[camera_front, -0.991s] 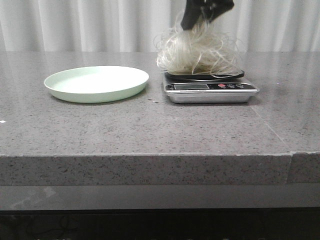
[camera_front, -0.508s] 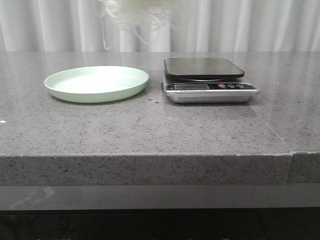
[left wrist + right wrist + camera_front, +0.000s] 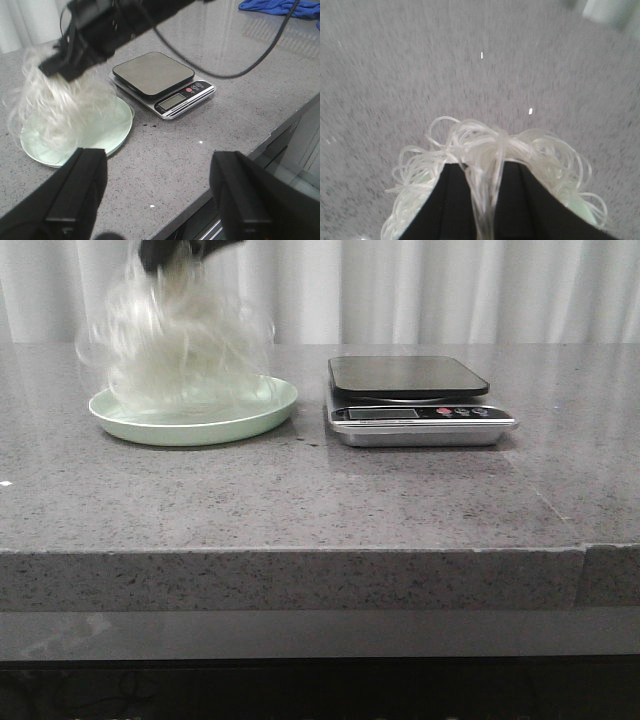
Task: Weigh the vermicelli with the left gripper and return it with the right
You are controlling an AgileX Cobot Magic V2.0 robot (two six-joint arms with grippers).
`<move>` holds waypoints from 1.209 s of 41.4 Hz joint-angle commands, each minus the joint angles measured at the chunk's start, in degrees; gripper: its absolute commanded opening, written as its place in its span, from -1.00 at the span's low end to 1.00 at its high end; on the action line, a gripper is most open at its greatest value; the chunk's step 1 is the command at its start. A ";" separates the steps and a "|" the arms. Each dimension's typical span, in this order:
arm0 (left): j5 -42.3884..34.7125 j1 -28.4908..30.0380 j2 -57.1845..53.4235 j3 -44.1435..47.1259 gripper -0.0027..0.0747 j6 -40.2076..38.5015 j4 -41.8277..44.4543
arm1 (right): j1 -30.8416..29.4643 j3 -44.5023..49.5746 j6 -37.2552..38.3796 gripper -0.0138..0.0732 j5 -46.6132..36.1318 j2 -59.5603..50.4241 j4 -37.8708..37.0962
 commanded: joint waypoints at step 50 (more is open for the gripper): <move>-4.55 -0.39 0.36 -1.48 0.37 -0.43 -0.61 | -9.27 27.78 0.86 0.46 15.21 -49.90 -2.63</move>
